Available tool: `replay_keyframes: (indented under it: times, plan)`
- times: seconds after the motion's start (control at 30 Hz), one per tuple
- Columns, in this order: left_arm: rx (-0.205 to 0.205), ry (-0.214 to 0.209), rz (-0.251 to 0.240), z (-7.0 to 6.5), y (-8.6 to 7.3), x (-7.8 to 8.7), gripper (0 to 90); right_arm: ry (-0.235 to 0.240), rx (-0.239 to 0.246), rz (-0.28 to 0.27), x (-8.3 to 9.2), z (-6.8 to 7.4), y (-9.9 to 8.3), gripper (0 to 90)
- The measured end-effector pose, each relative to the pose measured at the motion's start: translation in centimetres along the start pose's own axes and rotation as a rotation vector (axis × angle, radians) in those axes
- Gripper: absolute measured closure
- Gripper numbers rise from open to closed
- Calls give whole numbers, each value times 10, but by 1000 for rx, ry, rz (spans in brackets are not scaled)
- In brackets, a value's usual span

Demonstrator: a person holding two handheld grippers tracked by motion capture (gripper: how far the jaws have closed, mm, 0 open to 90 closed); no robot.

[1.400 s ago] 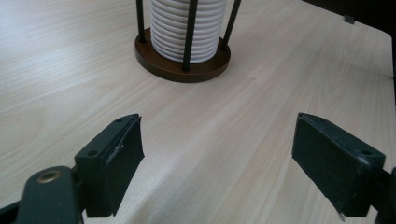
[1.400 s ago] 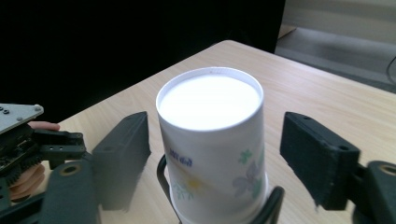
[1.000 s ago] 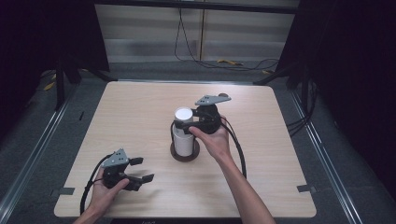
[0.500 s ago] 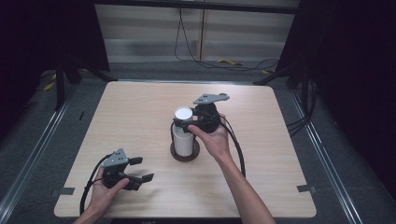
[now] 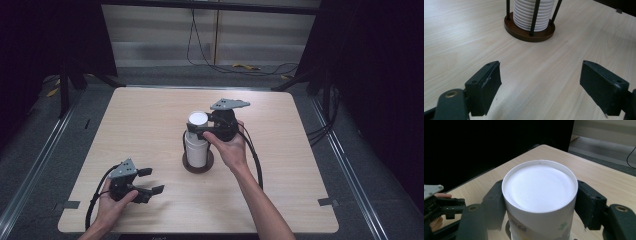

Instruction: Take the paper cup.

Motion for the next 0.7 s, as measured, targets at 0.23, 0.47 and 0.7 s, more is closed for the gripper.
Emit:
replay_keyframes:
  times: [0.23, 0.47, 0.7]
  plan:
    - [-1, -2, 0, 0, 0, 0, 171, 10, -11, -19, 2, 0, 6, 334]
    - [-1, -1, -2, 0, 0, 0, 171, 6, -5, -35, 5, 3, 11, 336]
    - [2, -9, 7, 1, -1, -1, 171, 3, -17, -74, 10, 5, 16, 340]
Point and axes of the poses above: each handheld gripper's, and its own axes: x roughly backward along the jaws, y roughly out of its top, z roughly to its left, the point moved 1 cm from there along -x, roughly forward along the jaws, and after that the axes turned 10 degrees about y, right-handed, at the moved point
